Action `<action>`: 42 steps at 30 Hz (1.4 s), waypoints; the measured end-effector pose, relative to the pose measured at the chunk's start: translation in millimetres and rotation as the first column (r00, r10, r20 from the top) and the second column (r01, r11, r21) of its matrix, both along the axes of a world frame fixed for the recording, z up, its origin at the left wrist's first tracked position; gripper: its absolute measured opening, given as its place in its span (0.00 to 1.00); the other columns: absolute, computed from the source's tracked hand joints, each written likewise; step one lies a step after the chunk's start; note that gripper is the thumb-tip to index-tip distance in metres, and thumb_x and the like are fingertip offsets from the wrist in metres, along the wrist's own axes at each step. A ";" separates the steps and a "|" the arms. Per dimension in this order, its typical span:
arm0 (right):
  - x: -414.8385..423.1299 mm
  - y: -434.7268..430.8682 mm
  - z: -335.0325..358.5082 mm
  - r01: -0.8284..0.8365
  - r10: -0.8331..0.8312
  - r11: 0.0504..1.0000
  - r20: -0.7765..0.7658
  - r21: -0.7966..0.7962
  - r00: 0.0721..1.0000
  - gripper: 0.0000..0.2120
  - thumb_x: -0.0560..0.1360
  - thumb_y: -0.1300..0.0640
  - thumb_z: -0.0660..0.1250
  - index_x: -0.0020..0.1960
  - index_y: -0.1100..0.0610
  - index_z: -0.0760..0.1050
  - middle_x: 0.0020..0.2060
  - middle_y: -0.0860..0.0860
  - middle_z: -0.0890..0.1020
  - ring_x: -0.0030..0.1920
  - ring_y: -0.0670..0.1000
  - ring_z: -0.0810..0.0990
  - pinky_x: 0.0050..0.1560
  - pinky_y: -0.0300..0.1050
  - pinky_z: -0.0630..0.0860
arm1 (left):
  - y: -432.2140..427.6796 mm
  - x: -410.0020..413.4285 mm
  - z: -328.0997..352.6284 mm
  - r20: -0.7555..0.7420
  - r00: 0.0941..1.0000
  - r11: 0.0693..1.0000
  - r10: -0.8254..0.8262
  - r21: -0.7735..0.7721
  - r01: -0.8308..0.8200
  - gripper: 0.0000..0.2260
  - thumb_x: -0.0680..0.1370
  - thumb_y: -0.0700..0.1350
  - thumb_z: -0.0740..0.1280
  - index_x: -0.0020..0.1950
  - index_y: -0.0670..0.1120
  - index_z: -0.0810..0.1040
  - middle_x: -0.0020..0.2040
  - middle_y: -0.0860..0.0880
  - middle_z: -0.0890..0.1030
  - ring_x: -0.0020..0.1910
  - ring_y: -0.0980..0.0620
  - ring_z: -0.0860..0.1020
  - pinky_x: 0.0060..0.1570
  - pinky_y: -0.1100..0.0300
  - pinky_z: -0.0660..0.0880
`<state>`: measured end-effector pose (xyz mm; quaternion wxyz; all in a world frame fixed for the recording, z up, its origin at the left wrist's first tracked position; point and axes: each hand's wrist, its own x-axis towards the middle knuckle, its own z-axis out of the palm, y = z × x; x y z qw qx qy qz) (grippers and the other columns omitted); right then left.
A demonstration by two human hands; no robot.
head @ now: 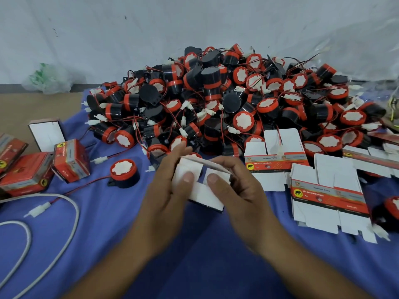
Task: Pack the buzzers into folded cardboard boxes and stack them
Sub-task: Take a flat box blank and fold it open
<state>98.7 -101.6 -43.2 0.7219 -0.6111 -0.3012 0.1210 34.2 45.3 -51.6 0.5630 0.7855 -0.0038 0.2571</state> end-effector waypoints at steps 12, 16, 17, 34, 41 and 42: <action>4.2 -1.3 15.4 -0.138 0.123 0.984 -0.135 -0.112 0.983 0.42 0.60 0.20 0.65 0.51 0.57 0.71 0.45 0.61 0.75 0.41 0.55 0.70 0.43 0.50 0.69 | -5.0 -1.0 7.2 0.281 0.952 0.752 0.118 0.601 -0.271 0.36 0.72 0.59 0.69 0.72 0.37 0.69 0.71 0.45 0.70 0.72 0.54 0.66 0.69 0.72 0.60; 22.4 -7.9 24.6 -0.194 0.159 0.938 -0.140 -0.286 0.977 0.29 0.64 0.24 0.61 0.41 0.51 0.72 0.39 0.48 0.77 0.36 0.46 0.71 0.41 0.40 0.70 | -3.8 -1.4 8.7 0.296 0.951 0.763 0.090 0.594 -0.256 0.31 0.71 0.55 0.69 0.68 0.37 0.73 0.68 0.46 0.71 0.69 0.52 0.69 0.68 0.72 0.62; 22.9 -10.8 25.6 -0.161 0.144 0.932 -0.074 -0.325 0.987 0.20 0.68 0.30 0.66 0.42 0.47 0.72 0.35 0.42 0.75 0.36 0.43 0.72 0.40 0.38 0.71 | -4.8 -1.3 9.1 0.309 0.948 0.769 0.080 0.585 -0.256 0.30 0.71 0.54 0.70 0.67 0.38 0.73 0.67 0.46 0.71 0.70 0.54 0.69 0.68 0.72 0.62; 1.8 -8.4 4.4 -0.052 0.096 0.938 0.114 -0.343 0.989 0.27 0.80 0.42 0.55 0.76 0.29 0.50 0.56 0.30 0.70 0.59 0.26 0.69 0.61 0.32 0.68 | -10.8 -4.5 9.4 0.325 0.942 0.747 0.084 0.605 -0.275 0.33 0.71 0.56 0.71 0.69 0.38 0.69 0.69 0.44 0.72 0.70 0.50 0.69 0.71 0.62 0.67; -3.2 -4.8 3.3 0.062 0.007 0.951 0.219 -0.304 0.976 0.26 0.84 0.54 0.58 0.74 0.30 0.56 0.64 0.43 0.73 0.61 0.34 0.72 0.58 0.26 0.67 | -11.6 -4.4 10.1 0.317 0.945 0.743 0.080 0.613 -0.268 0.33 0.71 0.55 0.71 0.69 0.37 0.69 0.69 0.44 0.70 0.71 0.54 0.66 0.71 0.62 0.66; -3.6 -4.7 2.8 0.070 -0.003 0.955 0.225 -0.289 0.974 0.26 0.84 0.55 0.58 0.74 0.30 0.58 0.64 0.42 0.73 0.61 0.33 0.71 0.58 0.26 0.67 | -11.2 -4.2 9.8 0.318 0.945 0.743 0.080 0.612 -0.269 0.33 0.71 0.55 0.71 0.69 0.38 0.69 0.69 0.44 0.70 0.71 0.54 0.66 0.71 0.62 0.66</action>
